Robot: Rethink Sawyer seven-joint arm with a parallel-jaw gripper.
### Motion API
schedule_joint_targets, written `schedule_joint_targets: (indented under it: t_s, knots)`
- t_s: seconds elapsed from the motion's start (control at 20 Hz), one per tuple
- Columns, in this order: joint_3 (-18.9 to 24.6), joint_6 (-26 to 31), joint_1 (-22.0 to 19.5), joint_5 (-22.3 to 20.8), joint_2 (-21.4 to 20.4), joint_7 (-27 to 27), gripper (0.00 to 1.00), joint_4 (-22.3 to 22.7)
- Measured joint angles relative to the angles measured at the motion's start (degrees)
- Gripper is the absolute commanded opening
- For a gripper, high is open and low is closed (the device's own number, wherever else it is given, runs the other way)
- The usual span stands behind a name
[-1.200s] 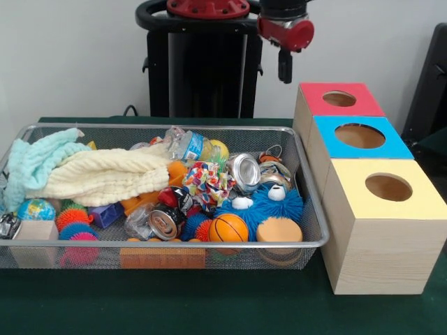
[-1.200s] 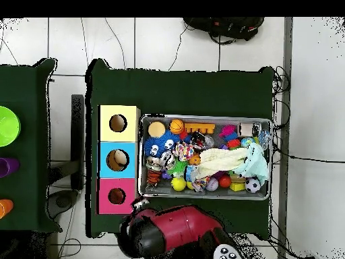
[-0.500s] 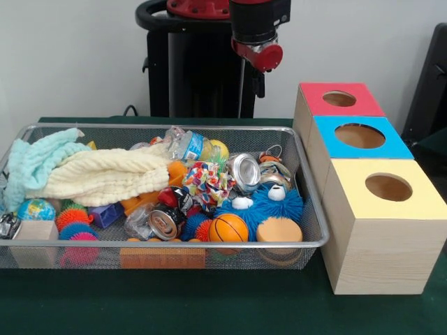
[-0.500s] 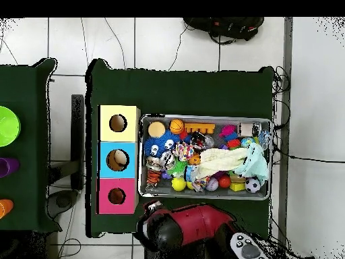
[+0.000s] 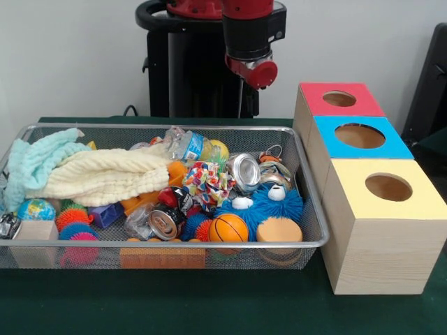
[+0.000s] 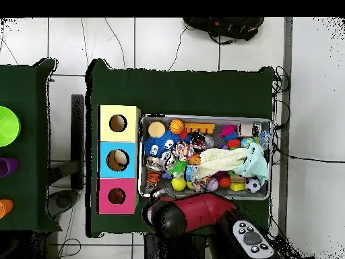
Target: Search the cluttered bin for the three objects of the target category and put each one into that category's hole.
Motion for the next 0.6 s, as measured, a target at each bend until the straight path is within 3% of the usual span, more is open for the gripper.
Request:
schedule_joint_targets:
  t_s: [0.6]
  knots:
    - [-3.0, 0.0, 1.7, -0.8, 3.6, 0.0, 0.00, -7.5]
